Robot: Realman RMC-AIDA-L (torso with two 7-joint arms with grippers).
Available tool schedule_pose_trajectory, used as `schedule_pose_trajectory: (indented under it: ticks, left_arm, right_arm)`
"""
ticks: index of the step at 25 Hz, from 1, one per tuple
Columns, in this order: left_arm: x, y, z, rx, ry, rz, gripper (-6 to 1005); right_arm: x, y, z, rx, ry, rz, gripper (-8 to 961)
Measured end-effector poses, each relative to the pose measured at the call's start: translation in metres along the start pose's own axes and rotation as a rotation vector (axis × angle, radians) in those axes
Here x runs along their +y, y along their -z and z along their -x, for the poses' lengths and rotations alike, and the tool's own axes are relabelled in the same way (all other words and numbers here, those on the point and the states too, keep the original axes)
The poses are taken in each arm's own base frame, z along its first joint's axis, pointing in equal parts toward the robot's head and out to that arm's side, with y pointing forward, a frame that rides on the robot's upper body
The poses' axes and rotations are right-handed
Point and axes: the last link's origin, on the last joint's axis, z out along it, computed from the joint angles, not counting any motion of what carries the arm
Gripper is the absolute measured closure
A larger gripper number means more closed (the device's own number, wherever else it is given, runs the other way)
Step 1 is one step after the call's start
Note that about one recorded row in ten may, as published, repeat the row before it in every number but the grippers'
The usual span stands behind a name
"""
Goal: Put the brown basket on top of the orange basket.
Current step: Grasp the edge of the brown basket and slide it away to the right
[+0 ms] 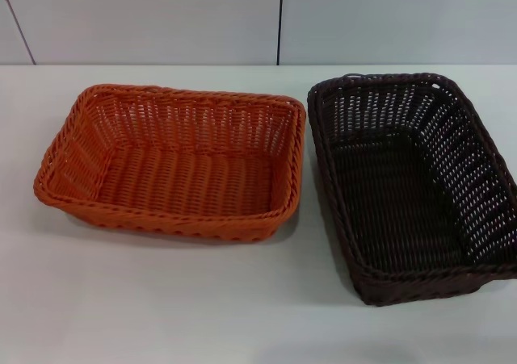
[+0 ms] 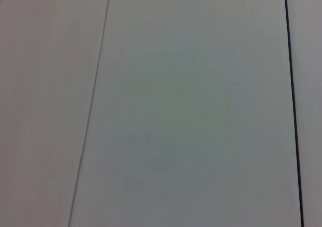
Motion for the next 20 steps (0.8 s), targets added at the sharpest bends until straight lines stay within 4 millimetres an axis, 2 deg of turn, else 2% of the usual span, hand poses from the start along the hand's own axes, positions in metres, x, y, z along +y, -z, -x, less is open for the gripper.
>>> schedule_pose_trajectory:
  ticks: [7,8,9,14,20]
  left_arm:
    - [0.009,-0.012,0.010,-0.052,-0.005,0.022,247]
    - [0.009,-0.012,0.010,-0.052,-0.005,0.022,247]
    - [0.013,-0.015,0.012,-0.064,-0.007,0.029,247]
    - [0.016,-0.018,0.014,-0.078,-0.004,0.034,247]
    - [0.018,-0.019,0.022,-0.131,0.006,0.036,248]
  right_arm:
    - [-0.012,-0.062,-0.003,0.298,-0.147,0.269,218]
    - [-0.011,-0.081,-0.002,0.403,-0.180,0.317,218]
    - [-0.011,-0.081,-0.002,0.403,-0.180,0.317,218]
    - [0.006,-0.130,0.008,0.744,-0.164,0.418,218]
    - [0.038,-0.164,0.031,0.974,-0.122,0.492,218]
